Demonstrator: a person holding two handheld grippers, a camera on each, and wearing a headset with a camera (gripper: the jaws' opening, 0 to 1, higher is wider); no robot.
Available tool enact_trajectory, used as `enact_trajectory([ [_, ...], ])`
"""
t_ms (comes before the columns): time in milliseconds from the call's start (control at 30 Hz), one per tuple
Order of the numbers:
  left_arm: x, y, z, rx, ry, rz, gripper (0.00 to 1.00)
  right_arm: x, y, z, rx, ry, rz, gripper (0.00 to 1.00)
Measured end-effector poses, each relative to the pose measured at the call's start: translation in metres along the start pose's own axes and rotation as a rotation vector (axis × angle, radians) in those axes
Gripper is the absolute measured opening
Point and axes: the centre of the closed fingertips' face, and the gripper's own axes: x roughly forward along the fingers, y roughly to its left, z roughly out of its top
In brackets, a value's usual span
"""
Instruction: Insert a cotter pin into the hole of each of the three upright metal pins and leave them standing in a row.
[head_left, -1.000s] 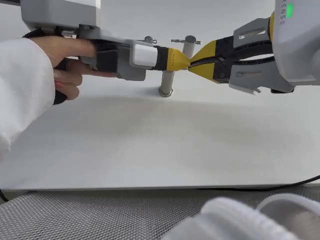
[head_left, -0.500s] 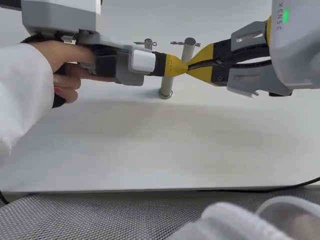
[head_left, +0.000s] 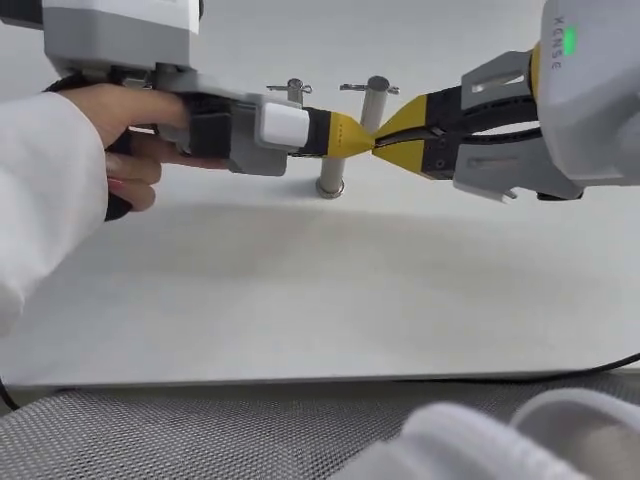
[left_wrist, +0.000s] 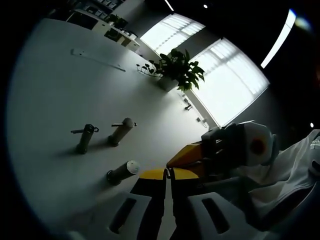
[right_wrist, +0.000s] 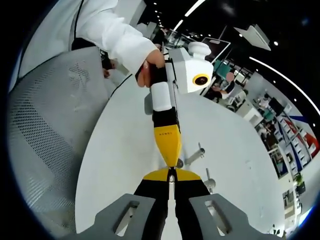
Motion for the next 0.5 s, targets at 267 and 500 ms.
enact_trajectory([
  [267, 0.0020, 0.0022, -0.0056, -0.046, 0.034, 0.019, 0.01, 0.0015, 0.0041, -0.0039, 0.006, 0.005, 0.015, 0.00],
  [500, 0.0022, 0.0010, -0.0074, 0.017, 0.043, 0.033, 0.00, 0.0026, 0.0043, -0.0048, 0.019, -0.004, 0.021, 0.00],
])
